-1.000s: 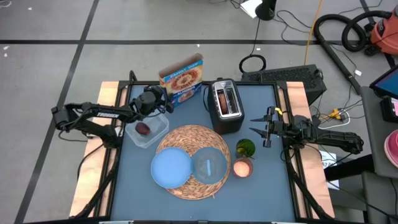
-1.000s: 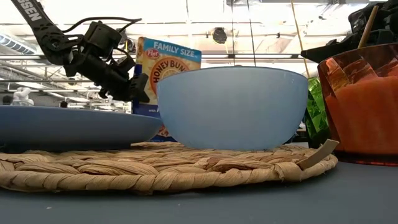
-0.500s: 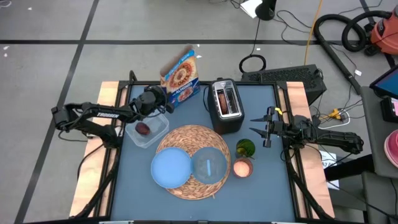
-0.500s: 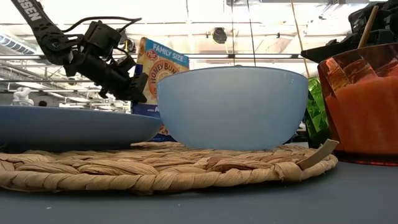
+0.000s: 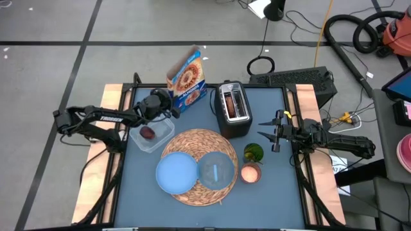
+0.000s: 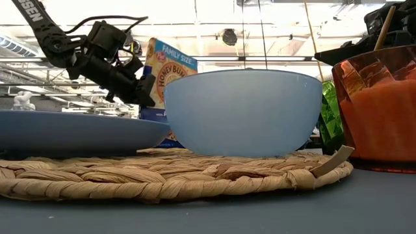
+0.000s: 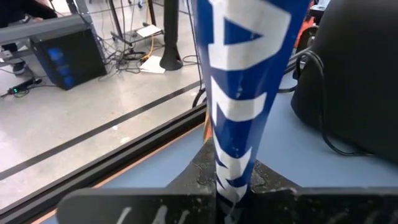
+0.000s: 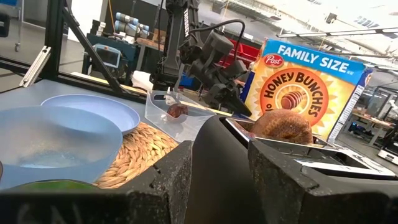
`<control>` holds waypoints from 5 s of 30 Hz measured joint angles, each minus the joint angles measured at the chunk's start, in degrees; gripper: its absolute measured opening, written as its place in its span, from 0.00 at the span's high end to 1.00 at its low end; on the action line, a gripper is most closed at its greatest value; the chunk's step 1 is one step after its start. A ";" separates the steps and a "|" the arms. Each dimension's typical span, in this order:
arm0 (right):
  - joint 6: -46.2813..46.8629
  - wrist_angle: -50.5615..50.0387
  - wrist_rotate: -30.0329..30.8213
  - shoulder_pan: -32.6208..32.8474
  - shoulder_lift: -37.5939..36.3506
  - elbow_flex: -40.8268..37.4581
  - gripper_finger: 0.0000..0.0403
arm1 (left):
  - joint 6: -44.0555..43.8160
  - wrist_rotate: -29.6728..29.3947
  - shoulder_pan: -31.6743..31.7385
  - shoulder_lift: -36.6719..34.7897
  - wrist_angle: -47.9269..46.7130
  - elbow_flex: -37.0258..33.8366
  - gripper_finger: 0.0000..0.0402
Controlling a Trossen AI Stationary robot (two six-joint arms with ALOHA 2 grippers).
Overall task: Arrange a breakfast setting
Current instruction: Pour the cereal from the cereal box into the blue bowl on the table mat
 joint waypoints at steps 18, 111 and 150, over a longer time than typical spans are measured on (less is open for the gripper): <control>0.00 0.00 -0.01 0.00 0.00 0.00 0.63 | 1.62 -0.21 -4.42 -15.01 0.09 -0.04 0.99; 41.98 0.39 2.97 -0.01 0.02 -0.02 0.03 | -6.71 15.85 -39.17 -27.41 2.55 0.04 0.99; 42.81 26.18 -1.65 0.01 27.65 18.09 0.05 | -6.91 12.20 -39.06 -27.39 -0.46 0.04 0.99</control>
